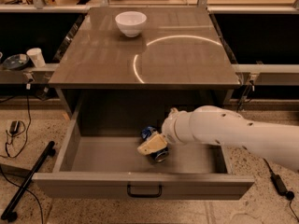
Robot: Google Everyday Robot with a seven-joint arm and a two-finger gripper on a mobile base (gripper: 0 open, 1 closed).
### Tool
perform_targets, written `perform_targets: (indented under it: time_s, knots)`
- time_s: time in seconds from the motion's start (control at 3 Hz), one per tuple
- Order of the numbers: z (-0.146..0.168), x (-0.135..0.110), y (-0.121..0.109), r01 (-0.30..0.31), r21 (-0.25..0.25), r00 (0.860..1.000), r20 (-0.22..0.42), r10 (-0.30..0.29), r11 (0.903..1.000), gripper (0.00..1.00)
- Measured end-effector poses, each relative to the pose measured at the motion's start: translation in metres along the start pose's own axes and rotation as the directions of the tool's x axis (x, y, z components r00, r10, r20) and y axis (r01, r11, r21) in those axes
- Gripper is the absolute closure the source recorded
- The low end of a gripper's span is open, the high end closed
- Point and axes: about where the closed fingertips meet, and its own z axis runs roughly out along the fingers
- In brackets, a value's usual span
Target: Pick pepsi can from top drawer and place on counter
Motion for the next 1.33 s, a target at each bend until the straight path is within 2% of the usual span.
perform_targets:
  time_s: [0.33,0.67,1.33]
  knots:
    - [0.004,0.01,0.006,-0.022,-0.012,1.0,-0.002,0.022,0.9997,0.0]
    - [0.015,0.031,0.019,-0.056,-0.028,0.998,-0.018,0.055,0.9981,0.0]
    - [0.025,0.031,0.014,-0.074,-0.035,0.997,-0.001,0.074,0.9966,0.0]
